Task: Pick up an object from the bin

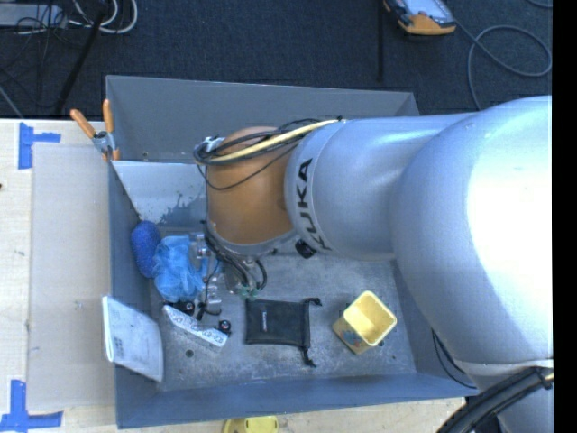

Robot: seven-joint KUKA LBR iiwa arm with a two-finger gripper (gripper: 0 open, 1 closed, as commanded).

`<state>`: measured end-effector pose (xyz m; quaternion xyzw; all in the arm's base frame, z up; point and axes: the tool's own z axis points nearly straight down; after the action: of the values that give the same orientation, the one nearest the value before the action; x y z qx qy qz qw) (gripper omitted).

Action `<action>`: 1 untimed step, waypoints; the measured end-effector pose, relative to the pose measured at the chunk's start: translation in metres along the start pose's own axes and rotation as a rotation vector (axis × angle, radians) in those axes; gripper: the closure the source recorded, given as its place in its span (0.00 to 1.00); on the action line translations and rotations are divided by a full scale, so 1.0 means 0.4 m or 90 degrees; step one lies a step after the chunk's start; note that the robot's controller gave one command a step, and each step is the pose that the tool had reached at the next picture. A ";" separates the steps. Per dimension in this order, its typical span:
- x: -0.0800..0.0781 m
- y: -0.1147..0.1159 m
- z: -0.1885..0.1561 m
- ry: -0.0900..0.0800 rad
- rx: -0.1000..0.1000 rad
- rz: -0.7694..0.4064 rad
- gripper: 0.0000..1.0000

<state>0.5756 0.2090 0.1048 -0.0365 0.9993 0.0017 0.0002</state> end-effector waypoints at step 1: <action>0.088 -0.079 0.055 -0.002 0.002 -0.156 0.00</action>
Offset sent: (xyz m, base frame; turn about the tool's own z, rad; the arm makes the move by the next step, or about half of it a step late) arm -0.0172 -0.0569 -0.0348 -0.4389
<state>0.5428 0.1749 0.0827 -0.1584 0.9874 -0.0001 0.0020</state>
